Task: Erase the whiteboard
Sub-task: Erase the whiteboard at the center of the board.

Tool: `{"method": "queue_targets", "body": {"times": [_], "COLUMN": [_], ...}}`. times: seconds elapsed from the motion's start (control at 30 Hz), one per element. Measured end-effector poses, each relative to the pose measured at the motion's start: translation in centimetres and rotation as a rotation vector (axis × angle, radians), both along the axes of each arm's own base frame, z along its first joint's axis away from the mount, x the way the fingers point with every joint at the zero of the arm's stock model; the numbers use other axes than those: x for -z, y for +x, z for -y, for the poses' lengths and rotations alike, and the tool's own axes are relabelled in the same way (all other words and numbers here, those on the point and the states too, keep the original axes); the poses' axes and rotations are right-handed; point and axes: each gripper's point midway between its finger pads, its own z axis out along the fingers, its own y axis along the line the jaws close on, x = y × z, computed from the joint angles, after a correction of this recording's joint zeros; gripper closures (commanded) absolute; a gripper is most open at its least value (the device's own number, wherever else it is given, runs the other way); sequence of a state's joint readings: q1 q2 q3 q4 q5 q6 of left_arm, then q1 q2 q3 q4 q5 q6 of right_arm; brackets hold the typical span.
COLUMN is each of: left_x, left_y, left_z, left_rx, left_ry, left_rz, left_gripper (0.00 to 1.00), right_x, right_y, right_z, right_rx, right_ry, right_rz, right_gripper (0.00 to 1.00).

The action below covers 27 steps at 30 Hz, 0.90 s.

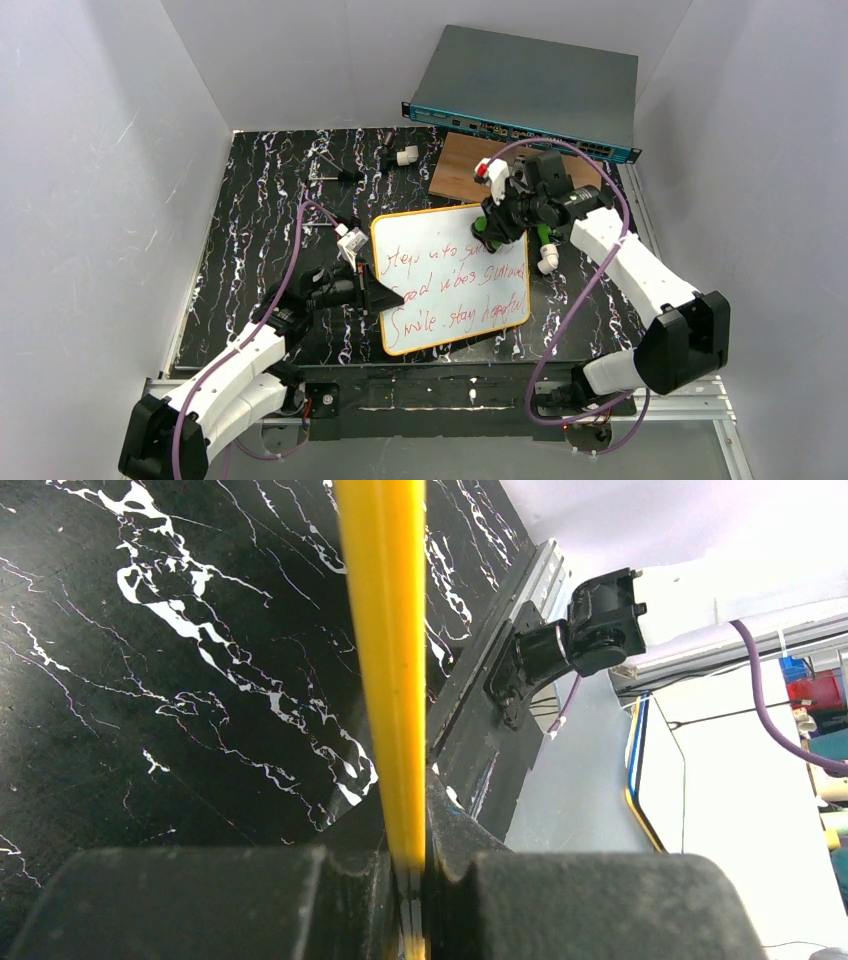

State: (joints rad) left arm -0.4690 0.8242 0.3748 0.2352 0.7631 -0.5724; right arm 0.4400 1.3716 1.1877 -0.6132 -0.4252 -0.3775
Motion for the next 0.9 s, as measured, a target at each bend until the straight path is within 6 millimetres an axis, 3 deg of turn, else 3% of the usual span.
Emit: {"method": "queue_targets", "body": {"times": [0.17, 0.37, 0.53, 0.73, 0.8, 0.9], "left_x": [0.0, 0.1, 0.1, 0.0, 0.0, 0.0], "left_y": [0.0, 0.1, 0.1, -0.1, -0.2, -0.2], "left_z": [0.0, 0.0, 0.1, 0.2, 0.2, 0.2], "left_rx": [-0.001, -0.008, -0.003, 0.016, 0.021, 0.021], "left_ry": [0.000, -0.001, -0.002, -0.003, -0.003, -0.003], "left_rz": [-0.004, -0.021, -0.018, 0.001, 0.005, 0.006], "left_gripper": [1.00, 1.00, 1.00, 1.00, 1.00, 1.00], "right_x": [-1.9, -0.8, 0.1, 0.2, -0.1, -1.1], "right_y": [2.8, 3.7, 2.0, -1.2, -1.4, -0.1], "right_z": [-0.2, 1.5, 1.9, 0.1, -0.2, -0.5], "right_rx": [0.073, 0.145, 0.084, -0.072, -0.080, -0.046], "right_ry": [-0.014, -0.090, -0.098, -0.038, -0.032, -0.032], "right_rz": [0.041, 0.091, 0.081, 0.010, 0.000, 0.019], "right_gripper": [0.99, 0.99, 0.99, 0.99, 0.99, 0.99]}}
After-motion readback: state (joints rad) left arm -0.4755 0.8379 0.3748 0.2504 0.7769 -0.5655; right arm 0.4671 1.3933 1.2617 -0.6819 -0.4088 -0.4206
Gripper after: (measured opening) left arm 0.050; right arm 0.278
